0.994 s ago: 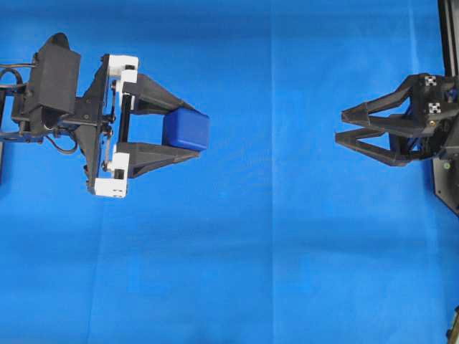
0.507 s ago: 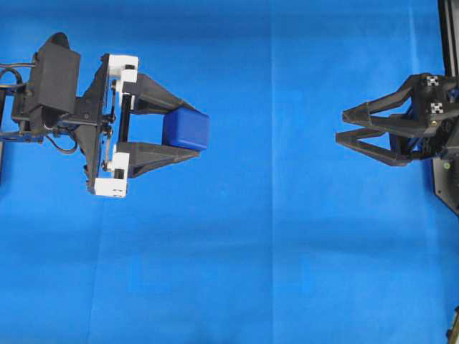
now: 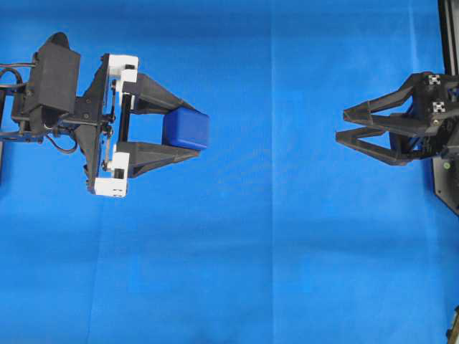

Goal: Handover the blue block to the right arm after grasping it with the left arm, then place it in the designated position.
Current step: 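Hold the cube with the left gripper while the right gripper rotates, then move the right gripper to the cube and close on it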

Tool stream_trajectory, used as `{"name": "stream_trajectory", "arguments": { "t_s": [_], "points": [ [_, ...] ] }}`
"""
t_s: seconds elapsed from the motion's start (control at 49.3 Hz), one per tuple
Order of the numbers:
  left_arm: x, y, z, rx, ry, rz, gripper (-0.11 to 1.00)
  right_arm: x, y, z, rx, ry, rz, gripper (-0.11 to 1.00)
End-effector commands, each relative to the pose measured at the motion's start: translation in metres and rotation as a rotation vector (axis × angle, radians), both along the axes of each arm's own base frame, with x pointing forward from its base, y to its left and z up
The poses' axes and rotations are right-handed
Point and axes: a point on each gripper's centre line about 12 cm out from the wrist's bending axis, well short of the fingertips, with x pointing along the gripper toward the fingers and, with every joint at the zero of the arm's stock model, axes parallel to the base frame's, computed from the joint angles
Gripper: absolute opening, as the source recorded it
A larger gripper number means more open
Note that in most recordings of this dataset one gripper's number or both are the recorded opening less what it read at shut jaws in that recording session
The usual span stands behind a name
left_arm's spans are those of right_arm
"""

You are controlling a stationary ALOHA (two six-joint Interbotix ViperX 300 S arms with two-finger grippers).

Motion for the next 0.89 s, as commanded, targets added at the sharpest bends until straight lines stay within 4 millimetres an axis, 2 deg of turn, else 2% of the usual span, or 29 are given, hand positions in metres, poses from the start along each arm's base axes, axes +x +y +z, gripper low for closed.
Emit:
{"name": "stream_trajectory", "arguments": {
  "t_s": [0.0, 0.365, 0.466, 0.629, 0.872],
  "points": [
    [0.000, 0.001, 0.009, -0.004, -0.031, 0.002, 0.48, 0.002, 0.001, 0.013, 0.003, -0.037, 0.006, 0.95],
    [0.000, 0.001, 0.008, -0.004, -0.026, 0.002, 0.48, 0.004, 0.000, 0.013, 0.003, -0.033, 0.005, 0.95],
    [0.000, 0.001, 0.008, -0.004, -0.027, 0.002, 0.48, 0.009, 0.000, 0.014, 0.005, -0.028, 0.006, 0.95],
    [0.000, 0.001, 0.008, -0.004, -0.026, 0.002, 0.48, 0.025, 0.001, 0.019, 0.006, -0.024, 0.016, 0.95],
    [0.000, 0.001, 0.008, -0.005, -0.027, 0.002, 0.48, 0.064, 0.001, 0.024, 0.011, 0.000, 0.029, 0.95]
  ]
}}
